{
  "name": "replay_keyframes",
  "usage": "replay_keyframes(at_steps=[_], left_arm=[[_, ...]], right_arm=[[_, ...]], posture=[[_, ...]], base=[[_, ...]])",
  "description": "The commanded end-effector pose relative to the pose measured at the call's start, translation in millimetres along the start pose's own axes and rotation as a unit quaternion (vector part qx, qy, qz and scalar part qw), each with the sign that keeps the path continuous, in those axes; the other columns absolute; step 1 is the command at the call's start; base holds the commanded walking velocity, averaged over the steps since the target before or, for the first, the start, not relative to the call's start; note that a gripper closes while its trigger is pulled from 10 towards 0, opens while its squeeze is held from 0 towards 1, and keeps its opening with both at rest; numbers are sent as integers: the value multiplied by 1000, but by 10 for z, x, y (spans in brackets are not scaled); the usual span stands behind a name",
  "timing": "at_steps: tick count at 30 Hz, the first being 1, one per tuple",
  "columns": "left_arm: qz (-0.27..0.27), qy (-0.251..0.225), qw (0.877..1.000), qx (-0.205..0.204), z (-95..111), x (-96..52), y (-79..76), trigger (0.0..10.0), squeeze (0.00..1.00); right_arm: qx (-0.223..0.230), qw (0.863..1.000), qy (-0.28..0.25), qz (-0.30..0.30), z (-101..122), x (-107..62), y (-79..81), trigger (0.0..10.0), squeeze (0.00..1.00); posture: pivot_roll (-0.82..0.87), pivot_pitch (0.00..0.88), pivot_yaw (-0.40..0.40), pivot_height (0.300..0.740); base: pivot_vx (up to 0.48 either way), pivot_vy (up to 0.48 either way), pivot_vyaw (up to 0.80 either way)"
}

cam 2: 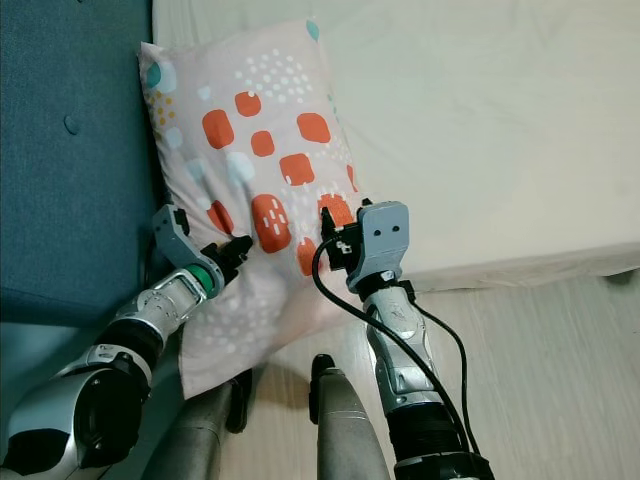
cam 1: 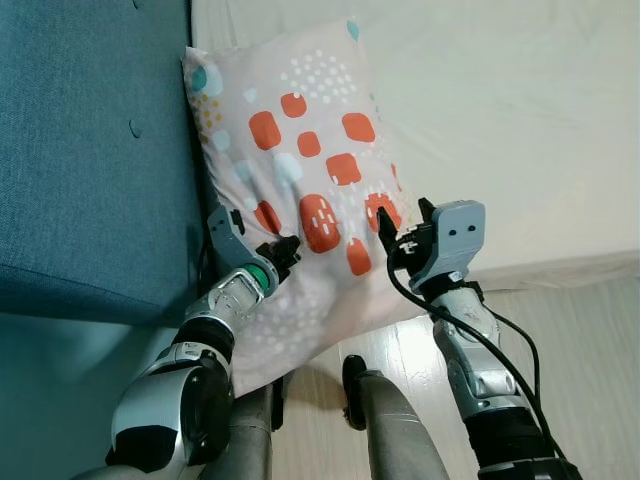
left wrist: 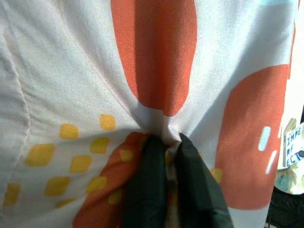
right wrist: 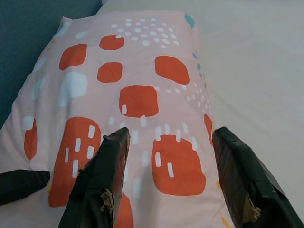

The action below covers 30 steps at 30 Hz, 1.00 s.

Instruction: Clean up the room

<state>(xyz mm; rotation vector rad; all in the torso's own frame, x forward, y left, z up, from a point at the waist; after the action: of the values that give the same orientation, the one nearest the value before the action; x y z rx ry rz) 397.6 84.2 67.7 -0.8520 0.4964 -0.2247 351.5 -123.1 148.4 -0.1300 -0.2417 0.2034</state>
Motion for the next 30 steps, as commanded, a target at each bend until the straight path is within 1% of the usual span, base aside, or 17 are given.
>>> replay_keyframes(at_steps=[1, 4, 6, 10, 12, 14, 15, 16, 17, 18, 19, 21, 22, 25, 28, 29, 30], left_arm=[[14, 36, 999, 12, -244, 3, 52, 0, 0], [19, 32, 999, 34, -222, 32, -13, 0, 0], [19, 32, 999, 34, -222, 32, -13, 0, 0], [13, 12, 997, 74, -96, 82, -193, 0, 0], [13, 12, 997, 74, -96, 82, -193, 0, 0], [-7, -10, 994, 111, 32, 109, -386, 0, 0], [-7, -10, 994, 111, 32, 109, -386, 0, 0], [-17, -26, 992, 126, 112, 115, -497, 0, 0], [-17, -26, 992, 126, 112, 115, -497, 0, 0], [-29, -42, 989, 140, 191, 113, -622, 0, 0], [-29, -42, 989, 140, 191, 113, -622, 0, 0], [-42, -82, 980, 176, 354, 80, -835, 0, 0], [-42, -82, 980, 176, 354, 80, -835, 0, 0], [-47, -147, 960, 235, 569, 4, -1107, 0, 0], [-47, -161, 954, 248, 609, -14, -1154, 0, 0], [-45, -200, 937, 282, 724, -70, -1297, 0, 0], [-45, -200, 937, 282, 724, -70, -1297, 0, 0]], right_arm=[[1, 1000, 23, -5, -114, -65, -21, 10000, 0], [-1, 1000, 24, -7, -121, -61, -42, 10000, 0], [-1, 1000, 24, -7, -121, -61, -42, 10000, 0], [-3, 1000, 23, -11, -114, -41, -67, 10000, 0], [-3, 1000, 23, -11, -114, -41, -67, 10000, 0], [-5, 1000, 22, -12, -107, -25, -78, 10000, 0], [-5, 1000, 22, -12, -107, -25, -78, 10000, 0], [-6, 1000, 20, -13, -101, -11, -88, 10000, 0], [-6, 1000, 20, -13, -101, -11, -88, 10000, 0], [-7, 1000, 18, -15, -89, 4, -101, 10000, 0], [-7, 1000, 18, -15, -89, 4, -101, 10000, 0], [-10, 1000, 14, -19, -70, 33, -135, 10000, 0], [-10, 1000, 14, -19, -70, 33, -135, 10000, 0], [-14, 1000, 11, -23, -57, 65, -174, 10000, 0], [-14, 1000, 10, -24, -56, 70, -177, 10000, 0], [-15, 1000, 9, -25, -48, 85, -181, 10000, 0], [-15, 1000, 9, -25, -48, 85, -181, 10000, 0]], posture=[[-66, 426, 56, 740], [-66, 422, 56, 740], [-66, 422, 56, 740], [-64, 412, 56, 740], [-64, 412, 56, 740], [-60, 399, 57, 740], [-60, 399, 57, 740], [-61, 389, 58, 740], [-61, 389, 58, 740], [-61, 383, 58, 740], [-61, 383, 58, 740], [-60, 363, 61, 740], [-60, 363, 61, 740], [-59, 343, 62, 740], [-59, 340, 62, 740], [-62, 322, 62, 740], [-62, 322, 62, 740]], base=[[0, 0, 0], [0, 0, 0], [0, 0, 0], [0, 0, 0], [0, 0, 0], [0, 0, 0], [0, 0, 0], [0, 0, 0], [0, 0, 0], [0, 0, 0], [0, 0, 0], [0, 0, 0], [0, 0, 0], [0, 0, 0], [0, 0, 0], [0, 0, 0], [0, 0, 0]])
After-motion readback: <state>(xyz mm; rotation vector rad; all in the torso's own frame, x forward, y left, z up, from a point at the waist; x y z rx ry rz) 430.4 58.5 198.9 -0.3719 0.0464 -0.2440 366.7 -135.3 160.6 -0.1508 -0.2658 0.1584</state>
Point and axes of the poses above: a point about 5 cm out from each wrist's last joint towards the gripper, its own x axis pointing out of the wrist towards the gripper, its own z axis along the axis of the wrist's last joint, y = z × x, the point moved 4 cm from there along x, pointing out of the wrist towards the gripper, and after that the axes turned 6 degrees about -x, right-handed, at the moved point
